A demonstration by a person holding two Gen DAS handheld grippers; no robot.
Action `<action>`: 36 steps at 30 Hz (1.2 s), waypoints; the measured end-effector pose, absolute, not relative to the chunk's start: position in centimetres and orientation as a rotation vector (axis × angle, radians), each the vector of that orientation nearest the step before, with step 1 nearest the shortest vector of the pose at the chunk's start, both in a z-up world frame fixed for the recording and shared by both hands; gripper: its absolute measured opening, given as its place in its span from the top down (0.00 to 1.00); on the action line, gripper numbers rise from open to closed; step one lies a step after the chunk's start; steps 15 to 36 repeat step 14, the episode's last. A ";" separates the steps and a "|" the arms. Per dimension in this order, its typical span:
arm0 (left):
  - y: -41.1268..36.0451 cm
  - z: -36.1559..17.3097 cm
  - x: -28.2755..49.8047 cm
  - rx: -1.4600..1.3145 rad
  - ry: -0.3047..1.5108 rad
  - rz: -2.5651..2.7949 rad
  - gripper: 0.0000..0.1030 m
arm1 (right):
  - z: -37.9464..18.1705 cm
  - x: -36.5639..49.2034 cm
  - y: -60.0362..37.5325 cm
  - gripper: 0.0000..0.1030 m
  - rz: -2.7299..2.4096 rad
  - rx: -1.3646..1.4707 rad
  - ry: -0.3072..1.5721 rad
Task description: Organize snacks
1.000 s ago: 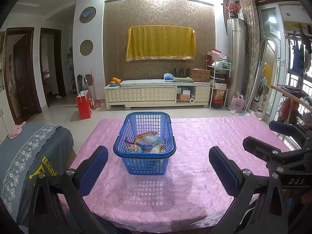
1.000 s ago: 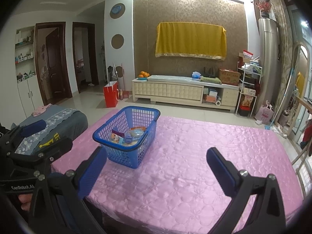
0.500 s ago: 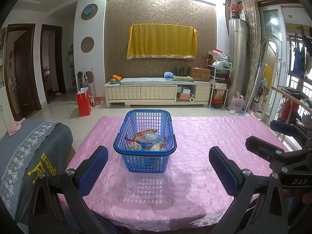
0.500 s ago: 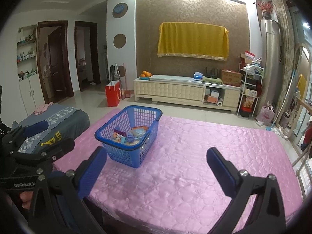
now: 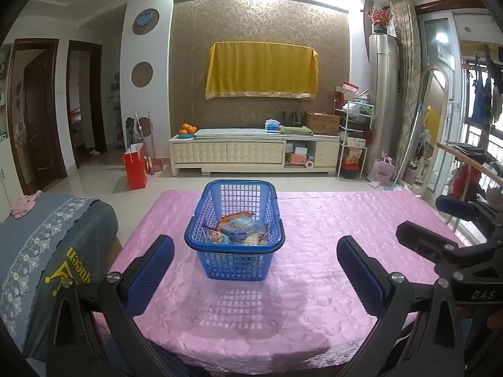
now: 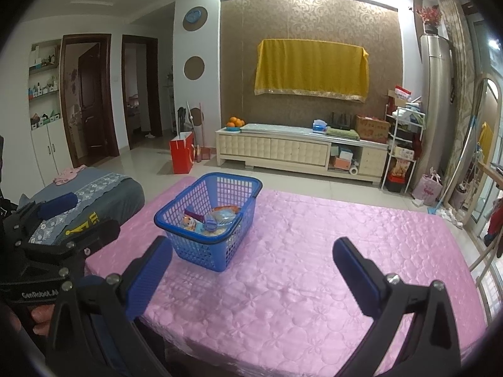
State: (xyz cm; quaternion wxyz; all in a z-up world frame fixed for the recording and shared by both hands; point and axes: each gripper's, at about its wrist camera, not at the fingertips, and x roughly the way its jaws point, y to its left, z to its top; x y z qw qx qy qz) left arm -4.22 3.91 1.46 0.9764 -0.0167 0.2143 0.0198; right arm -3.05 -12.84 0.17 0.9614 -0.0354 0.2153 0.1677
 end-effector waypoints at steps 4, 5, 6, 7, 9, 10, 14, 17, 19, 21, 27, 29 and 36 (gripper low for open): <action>3.5 1.4 -4.4 -0.018 0.424 0.028 0.01 | 0.2 -3.1 -12.9 0.00 0.333 -0.070 0.435; 3.3 1.4 -4.4 -0.015 0.425 0.031 0.01 | 0.2 -3.0 -12.9 0.00 0.327 -0.068 0.434; 3.2 1.4 -4.4 -0.014 0.428 0.033 0.01 | 0.2 -3.0 -13.0 0.00 0.325 -0.066 0.435; 3.2 1.3 -4.4 -0.012 0.428 0.032 0.01 | 0.3 -3.0 -13.0 0.00 0.324 -0.066 0.436; 3.2 1.3 -4.4 -0.013 0.432 0.030 0.01 | 0.2 -3.0 -13.0 0.00 0.320 -0.067 0.437; 3.3 1.3 -4.3 -0.016 0.436 0.030 0.01 | 0.3 -3.0 -13.1 0.00 0.319 -0.068 0.438; 3.5 1.2 -4.3 -0.023 0.442 0.031 0.01 | 0.2 -3.1 -13.0 0.00 0.318 -0.070 0.439; 3.5 1.2 -4.3 -0.023 0.442 0.031 0.01 | 0.2 -3.1 -13.0 0.00 0.318 -0.070 0.439; 3.5 1.2 -4.3 -0.023 0.442 0.031 0.01 | 0.2 -3.1 -13.0 0.00 0.318 -0.070 0.439; 3.5 1.2 -4.3 -0.023 0.442 0.031 0.01 | 0.2 -3.1 -13.0 0.00 0.318 -0.070 0.439; 3.5 1.2 -4.3 -0.023 0.442 0.031 0.01 | 0.2 -3.1 -13.0 0.00 0.318 -0.070 0.439; 3.5 1.2 -4.3 -0.023 0.442 0.031 0.01 | 0.2 -3.1 -13.0 0.00 0.318 -0.070 0.439; 3.5 1.2 -4.3 -0.023 0.442 0.031 0.01 | 0.2 -3.1 -13.0 0.00 0.318 -0.070 0.439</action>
